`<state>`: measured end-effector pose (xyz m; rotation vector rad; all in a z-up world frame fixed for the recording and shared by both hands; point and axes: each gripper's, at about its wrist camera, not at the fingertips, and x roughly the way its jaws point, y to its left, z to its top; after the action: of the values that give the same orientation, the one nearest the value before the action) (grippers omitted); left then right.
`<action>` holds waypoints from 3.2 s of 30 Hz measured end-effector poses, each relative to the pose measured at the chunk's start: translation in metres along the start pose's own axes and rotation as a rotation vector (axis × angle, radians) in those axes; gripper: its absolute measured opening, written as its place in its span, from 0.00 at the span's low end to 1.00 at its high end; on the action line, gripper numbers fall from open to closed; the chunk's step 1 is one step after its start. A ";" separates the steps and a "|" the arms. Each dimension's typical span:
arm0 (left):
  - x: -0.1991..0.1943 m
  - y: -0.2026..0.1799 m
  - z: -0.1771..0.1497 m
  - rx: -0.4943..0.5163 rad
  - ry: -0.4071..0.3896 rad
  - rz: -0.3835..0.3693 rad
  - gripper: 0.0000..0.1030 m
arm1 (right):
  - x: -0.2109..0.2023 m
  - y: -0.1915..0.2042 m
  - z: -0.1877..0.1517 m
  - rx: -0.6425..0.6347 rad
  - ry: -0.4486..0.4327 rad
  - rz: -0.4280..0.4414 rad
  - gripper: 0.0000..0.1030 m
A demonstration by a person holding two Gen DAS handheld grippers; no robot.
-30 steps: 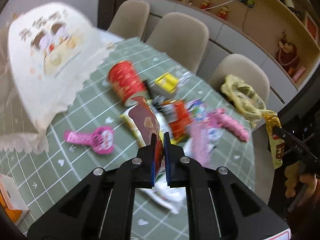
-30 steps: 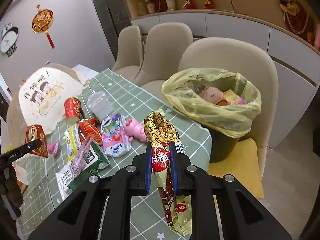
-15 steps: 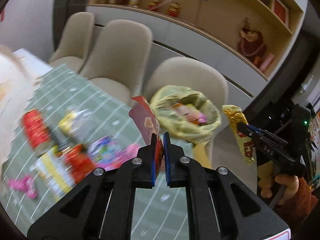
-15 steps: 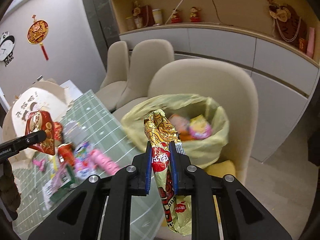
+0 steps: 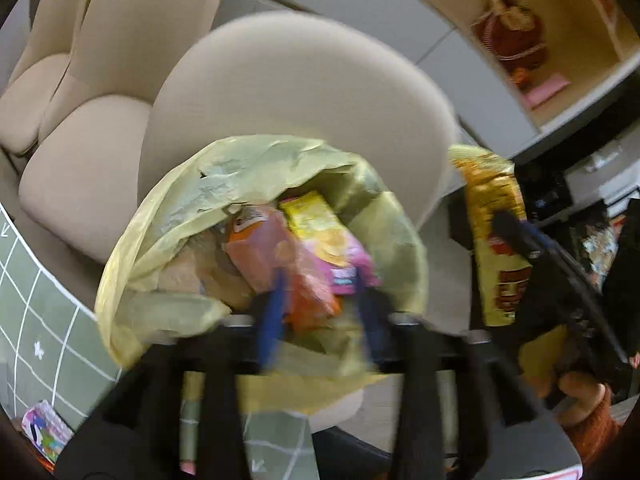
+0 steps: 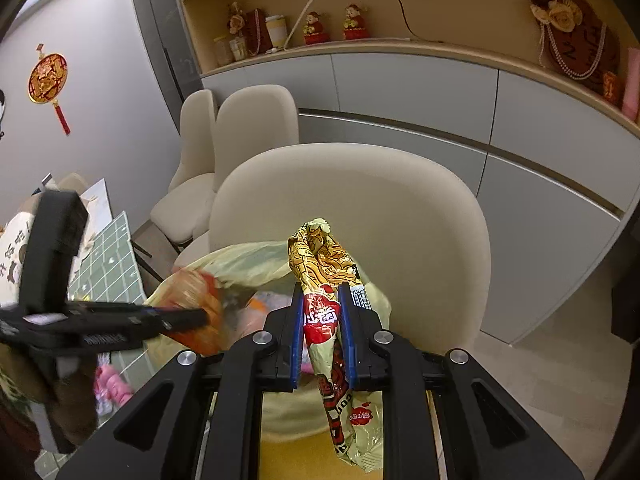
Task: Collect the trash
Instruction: 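Carry both wrappers to the yellow bag and open both tools to drop them, then move both tools back to the table and approach the red paper cup with the left tool, then grasp the red paper cup with the left tool while the right tool grasps a pink snack bag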
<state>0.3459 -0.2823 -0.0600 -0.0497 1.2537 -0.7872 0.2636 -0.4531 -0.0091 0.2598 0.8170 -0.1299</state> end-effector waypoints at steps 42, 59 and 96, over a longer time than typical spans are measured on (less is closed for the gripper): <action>-0.224 0.211 -0.172 -0.160 -0.407 0.388 0.57 | 0.014 0.131 -0.070 -0.002 0.033 -0.117 0.53; -0.223 0.288 -0.184 -0.248 -0.382 0.413 0.62 | 0.005 0.243 -0.171 -0.084 0.105 -0.074 0.53; -0.212 0.290 -0.188 -0.260 -0.357 0.276 0.52 | 0.033 0.297 -0.177 -0.154 0.214 0.066 0.09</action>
<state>0.3113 0.1210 -0.0783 -0.2144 0.9880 -0.3530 0.2249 -0.1194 -0.0964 0.1561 1.0251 0.0234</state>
